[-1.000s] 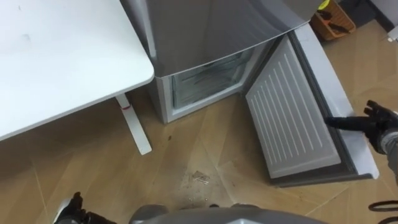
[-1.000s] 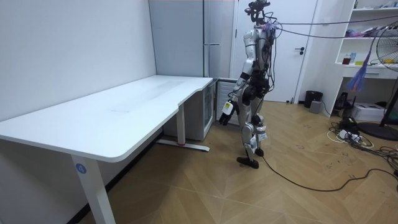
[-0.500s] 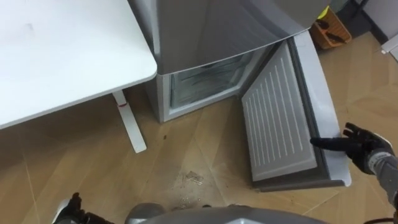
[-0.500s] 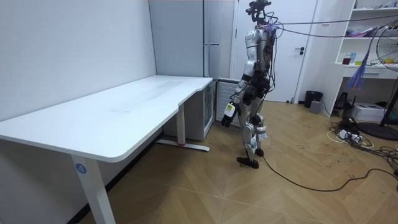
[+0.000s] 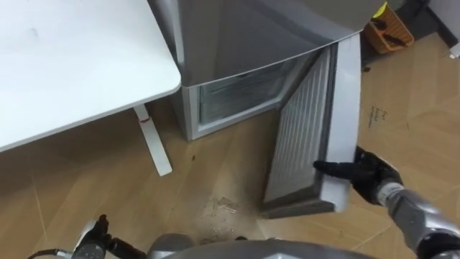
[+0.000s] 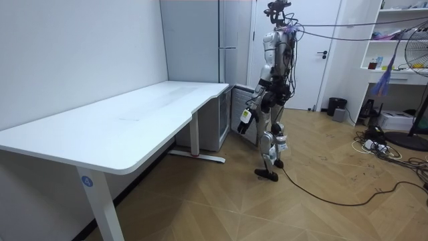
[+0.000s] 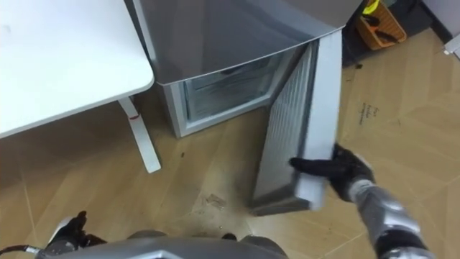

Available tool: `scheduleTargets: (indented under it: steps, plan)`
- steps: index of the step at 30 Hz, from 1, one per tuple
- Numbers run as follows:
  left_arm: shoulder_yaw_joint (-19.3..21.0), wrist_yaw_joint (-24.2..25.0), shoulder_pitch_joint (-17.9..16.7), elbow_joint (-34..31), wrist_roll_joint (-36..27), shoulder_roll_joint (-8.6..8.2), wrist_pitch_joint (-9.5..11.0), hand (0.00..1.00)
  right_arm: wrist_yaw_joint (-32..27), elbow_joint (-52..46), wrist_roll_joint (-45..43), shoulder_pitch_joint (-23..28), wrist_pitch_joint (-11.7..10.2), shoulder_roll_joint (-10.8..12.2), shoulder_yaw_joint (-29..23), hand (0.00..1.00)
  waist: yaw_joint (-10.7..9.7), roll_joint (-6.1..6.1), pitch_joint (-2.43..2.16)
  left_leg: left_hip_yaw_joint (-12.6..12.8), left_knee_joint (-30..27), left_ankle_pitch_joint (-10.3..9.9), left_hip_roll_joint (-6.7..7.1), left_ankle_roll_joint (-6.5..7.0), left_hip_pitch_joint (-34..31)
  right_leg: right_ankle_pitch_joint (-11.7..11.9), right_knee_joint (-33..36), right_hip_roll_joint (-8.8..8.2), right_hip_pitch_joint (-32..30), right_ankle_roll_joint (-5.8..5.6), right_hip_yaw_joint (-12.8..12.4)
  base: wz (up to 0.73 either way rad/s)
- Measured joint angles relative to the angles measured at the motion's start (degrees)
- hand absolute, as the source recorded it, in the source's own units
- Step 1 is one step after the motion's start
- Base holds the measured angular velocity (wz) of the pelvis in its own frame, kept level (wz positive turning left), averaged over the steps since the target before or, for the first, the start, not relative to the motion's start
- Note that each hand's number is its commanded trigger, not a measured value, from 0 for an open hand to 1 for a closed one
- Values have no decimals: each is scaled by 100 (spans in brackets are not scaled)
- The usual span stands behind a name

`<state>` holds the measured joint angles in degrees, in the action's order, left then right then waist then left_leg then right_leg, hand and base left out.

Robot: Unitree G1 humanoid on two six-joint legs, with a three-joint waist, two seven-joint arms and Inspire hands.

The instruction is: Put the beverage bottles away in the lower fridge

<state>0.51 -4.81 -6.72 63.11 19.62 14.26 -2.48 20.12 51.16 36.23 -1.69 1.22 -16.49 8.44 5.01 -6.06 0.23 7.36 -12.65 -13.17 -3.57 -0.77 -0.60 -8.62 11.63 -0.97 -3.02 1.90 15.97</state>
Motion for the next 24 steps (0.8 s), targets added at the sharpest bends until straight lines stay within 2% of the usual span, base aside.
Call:
scheduleTargets:
  steps: [3, 5, 7, 10, 13, 14, 17, 20, 24]
  plan:
    - [-84, 6, 231, 161, -162, -123, -3, 0, 355, -684, 33, 100, 14, 76, 567, 0, 53, 116, -11, 1, 75, 18, -4, -34, 9, 11, 12, 0, -25, 16, 9, 2]
    - [-81, 4, 295, 165, -163, -194, -2, 0, 794, -1338, 25, 201, 24, 99, 1075, 0, 259, 209, -41, 18, 104, 32, 2, -50, 10, 31, 24, 9, -76, 26, -2, -9]
    - [-82, 2, 302, 161, -165, -227, -4, 0, 1118, -1637, 26, 202, 47, 157, 1321, 0, 329, 223, -53, 4, 91, 40, 10, -54, 4, 31, 48, -12, -104, 25, 6, 4]
    - [-89, -1, 259, 167, -167, -260, -12, 0, 1454, -1909, 43, 76, 139, 209, 1496, 0, 357, 196, -53, -131, 79, 78, 55, -28, -68, 20, 67, -96, -111, 8, 143, 22]
    - [-89, -18, 122, 166, -165, -264, -41, 0, 1581, -2013, 42, 35, 200, 216, 1489, 0, 390, 91, -36, -194, 79, 100, 97, -8, -85, 4, 72, -136, -109, -19, 153, 13]
    - [-90, -23, 68, 166, -176, -264, -119, 0, 1619, -2017, 42, 36, 234, 216, 1491, 0, 401, 63, -14, -194, 80, 101, 109, -6, -86, -1, 70, -145, -108, -27, 151, 0]
    - [-155, -71, 25, 168, -248, -251, -269, 0, 1626, -2003, 40, 56, 345, 212, 1501, 0, 438, -24, -5, -192, 82, 98, 121, -1, -99, -1, 73, -156, -112, -34, 155, 0]
    - [-256, -70, 46, 159, -335, -248, -342, 0, 1625, -1982, 25, 80, 386, 196, 1500, 0, 445, -20, 2, -192, 98, 90, 125, 11, -118, 5, 65, -151, -106, -43, 180, 0]
    - [-228, -67, 68, 98, -333, -226, -342, 0, 1622, -1779, -112, 85, 385, 190, 1491, 0, 458, -4, 3, -193, 98, 88, 120, 12, -132, 0, 69, -154, -122, -50, 170, 0]
